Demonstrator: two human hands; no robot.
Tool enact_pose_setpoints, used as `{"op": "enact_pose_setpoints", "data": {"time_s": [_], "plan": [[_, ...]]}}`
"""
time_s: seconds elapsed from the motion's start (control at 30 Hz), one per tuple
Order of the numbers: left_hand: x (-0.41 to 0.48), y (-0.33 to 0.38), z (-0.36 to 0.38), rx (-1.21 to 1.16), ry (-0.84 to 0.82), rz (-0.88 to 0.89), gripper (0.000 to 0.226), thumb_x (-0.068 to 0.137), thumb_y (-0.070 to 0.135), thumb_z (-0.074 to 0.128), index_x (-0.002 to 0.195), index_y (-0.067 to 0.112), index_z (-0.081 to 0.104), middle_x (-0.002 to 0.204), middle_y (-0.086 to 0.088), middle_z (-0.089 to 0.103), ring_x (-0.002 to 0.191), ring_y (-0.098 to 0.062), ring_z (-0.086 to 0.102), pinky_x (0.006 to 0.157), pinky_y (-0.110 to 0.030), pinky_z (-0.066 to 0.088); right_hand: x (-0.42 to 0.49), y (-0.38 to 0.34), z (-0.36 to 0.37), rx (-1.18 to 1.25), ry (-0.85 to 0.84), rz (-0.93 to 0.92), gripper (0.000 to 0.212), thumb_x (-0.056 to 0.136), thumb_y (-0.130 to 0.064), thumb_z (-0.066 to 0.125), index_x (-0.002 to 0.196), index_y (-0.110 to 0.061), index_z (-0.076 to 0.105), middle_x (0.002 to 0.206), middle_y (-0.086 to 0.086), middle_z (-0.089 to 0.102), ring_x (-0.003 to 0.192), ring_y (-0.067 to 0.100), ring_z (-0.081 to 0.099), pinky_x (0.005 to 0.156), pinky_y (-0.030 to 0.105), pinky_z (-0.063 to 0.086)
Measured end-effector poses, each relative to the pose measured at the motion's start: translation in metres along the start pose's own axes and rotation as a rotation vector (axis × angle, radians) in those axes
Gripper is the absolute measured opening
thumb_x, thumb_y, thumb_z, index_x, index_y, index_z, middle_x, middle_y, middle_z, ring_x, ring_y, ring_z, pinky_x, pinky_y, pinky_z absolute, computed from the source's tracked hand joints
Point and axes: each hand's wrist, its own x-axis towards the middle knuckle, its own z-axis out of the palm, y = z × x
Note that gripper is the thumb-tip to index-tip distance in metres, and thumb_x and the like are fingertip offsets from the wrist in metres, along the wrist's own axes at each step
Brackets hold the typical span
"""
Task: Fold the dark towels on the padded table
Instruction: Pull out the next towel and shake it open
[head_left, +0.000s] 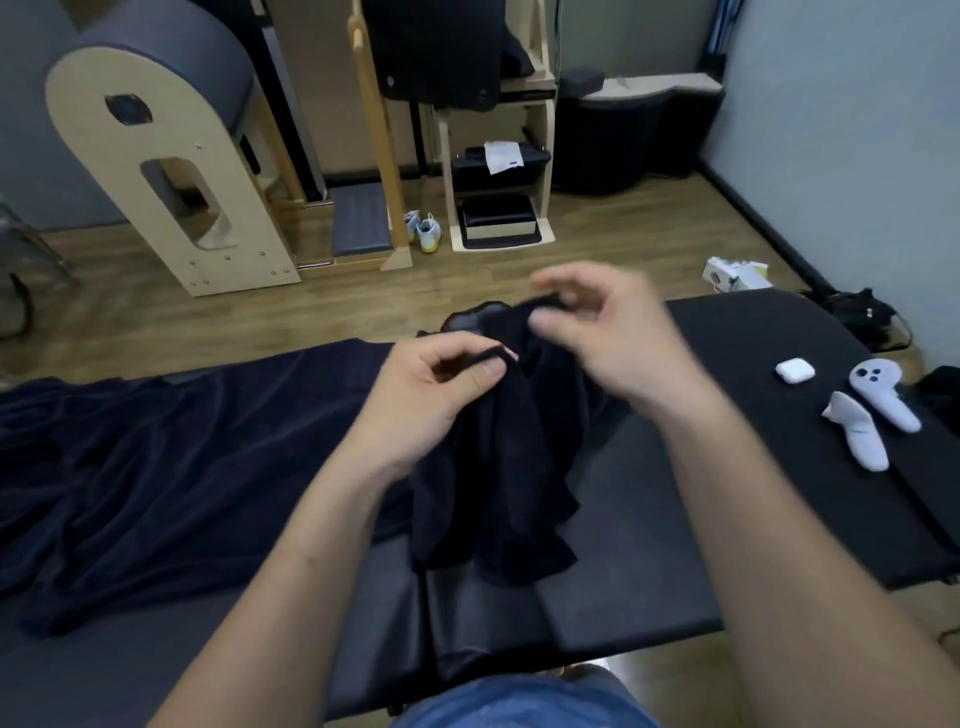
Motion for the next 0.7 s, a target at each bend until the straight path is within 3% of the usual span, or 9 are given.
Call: {"op": "enact_pose_setpoints", "data": {"time_s": [0.07, 0.17, 0.27, 0.37, 0.57, 0.7], "plan": [[0.0, -0.009, 0.007, -0.051, 0.079, -0.084, 0.017, 0.083, -0.001, 0.073, 0.085, 0.015, 0.068, 0.077, 0.003, 0.069, 0.076, -0.007, 0.061, 0.075, -0.019, 0.048, -0.009, 0.012, 0.02, 0.045, -0.067, 0.068, 0.022, 0.08, -0.006, 0.078, 0.097, -0.017, 0.07, 0.086, -0.002, 0.071, 0.078, 0.005, 0.065, 0.083, 0.026, 0.053], [-0.004, -0.017, 0.005, -0.094, 0.112, -0.172, 0.024, 0.077, 0.009, 0.08, 0.09, 0.014, 0.061, 0.072, -0.011, 0.066, 0.072, -0.018, 0.058, 0.075, -0.032, 0.047, -0.019, 0.022, 0.035, 0.062, -0.112, 0.055, 0.016, 0.087, -0.004, 0.069, 0.096, -0.017, 0.073, 0.09, -0.002, 0.074, 0.085, 0.008, 0.068, 0.087, 0.03, 0.055], [-0.008, -0.019, 0.004, -0.021, 0.136, -0.198, 0.031, 0.077, 0.011, 0.082, 0.103, 0.022, 0.069, 0.066, -0.006, 0.067, 0.068, -0.015, 0.062, 0.074, -0.033, 0.05, -0.026, 0.021, 0.036, 0.131, -0.176, 0.043, 0.019, 0.093, -0.003, 0.062, 0.098, -0.017, 0.074, 0.094, 0.0, 0.076, 0.091, 0.011, 0.07, 0.087, 0.026, 0.055], [-0.013, -0.018, 0.007, -0.041, 0.181, -0.201, 0.018, 0.078, 0.009, 0.08, 0.094, 0.017, 0.077, 0.076, -0.011, 0.075, 0.078, -0.024, 0.072, 0.084, -0.043, 0.056, -0.029, 0.022, 0.035, 0.16, -0.223, 0.031, 0.02, 0.095, -0.004, 0.058, 0.098, -0.017, 0.074, 0.096, 0.0, 0.076, 0.095, 0.013, 0.07, 0.088, 0.025, 0.054], [-0.011, -0.019, 0.006, -0.05, 0.255, -0.171, 0.008, 0.077, 0.008, 0.08, 0.085, 0.01, 0.077, 0.075, -0.001, 0.073, 0.073, -0.014, 0.067, 0.077, -0.033, 0.055, -0.037, 0.019, 0.043, 0.265, -0.056, -0.048, 0.025, 0.094, 0.001, 0.059, 0.093, -0.02, 0.073, 0.091, -0.01, 0.075, 0.089, 0.003, 0.069, 0.079, 0.015, 0.049], [-0.007, -0.02, 0.003, -0.1, 0.263, -0.141, 0.009, 0.082, 0.009, 0.077, 0.082, 0.004, 0.07, 0.08, -0.008, 0.067, 0.075, -0.02, 0.064, 0.083, -0.047, 0.055, -0.037, 0.012, 0.044, 0.297, -0.073, -0.048, 0.017, 0.092, -0.009, 0.064, 0.095, -0.024, 0.072, 0.092, -0.009, 0.075, 0.091, 0.004, 0.069, 0.08, 0.017, 0.051]]}}
